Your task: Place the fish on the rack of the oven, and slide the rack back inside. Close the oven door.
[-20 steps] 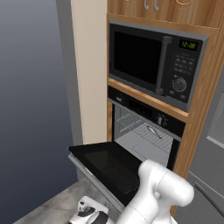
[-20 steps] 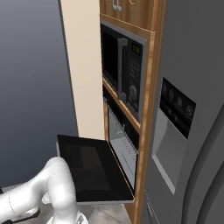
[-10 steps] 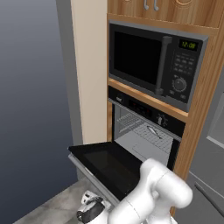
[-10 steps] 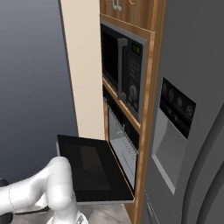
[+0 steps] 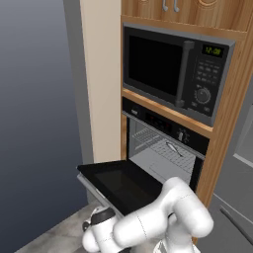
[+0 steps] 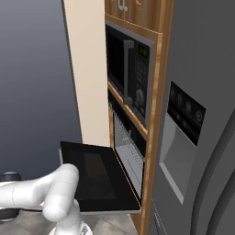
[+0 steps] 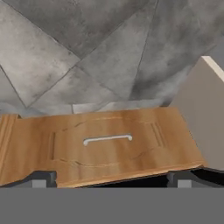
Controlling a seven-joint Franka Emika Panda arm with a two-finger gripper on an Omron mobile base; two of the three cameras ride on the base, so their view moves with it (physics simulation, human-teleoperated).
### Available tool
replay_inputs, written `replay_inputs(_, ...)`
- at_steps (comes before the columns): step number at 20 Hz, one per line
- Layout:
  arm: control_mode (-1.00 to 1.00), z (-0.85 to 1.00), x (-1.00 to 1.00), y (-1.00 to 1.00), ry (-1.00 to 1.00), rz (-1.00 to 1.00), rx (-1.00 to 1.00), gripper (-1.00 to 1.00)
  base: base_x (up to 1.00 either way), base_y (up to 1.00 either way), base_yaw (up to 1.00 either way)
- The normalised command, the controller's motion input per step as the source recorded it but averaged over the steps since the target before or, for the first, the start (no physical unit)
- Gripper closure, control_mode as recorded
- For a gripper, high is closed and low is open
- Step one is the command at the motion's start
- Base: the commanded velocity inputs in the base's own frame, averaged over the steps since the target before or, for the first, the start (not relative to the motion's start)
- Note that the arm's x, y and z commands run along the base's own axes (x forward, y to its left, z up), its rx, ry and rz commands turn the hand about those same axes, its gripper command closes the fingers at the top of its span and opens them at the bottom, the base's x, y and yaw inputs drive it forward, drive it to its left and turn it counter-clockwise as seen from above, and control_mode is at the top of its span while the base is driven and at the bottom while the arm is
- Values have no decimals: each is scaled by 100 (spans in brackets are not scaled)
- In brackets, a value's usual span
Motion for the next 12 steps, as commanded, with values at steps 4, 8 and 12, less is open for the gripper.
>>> replay_inputs(4, -100, -83, 0, -100, -19, -33, -21, -100, 0, 0, 0)
replay_inputs(8, -100, -32, 4, -100, -9, -28, -27, -100, 0, 0, 0)
replay_inputs(12, -100, 0, 15, -100, -5, -25, -36, -100, 0, 0, 0)
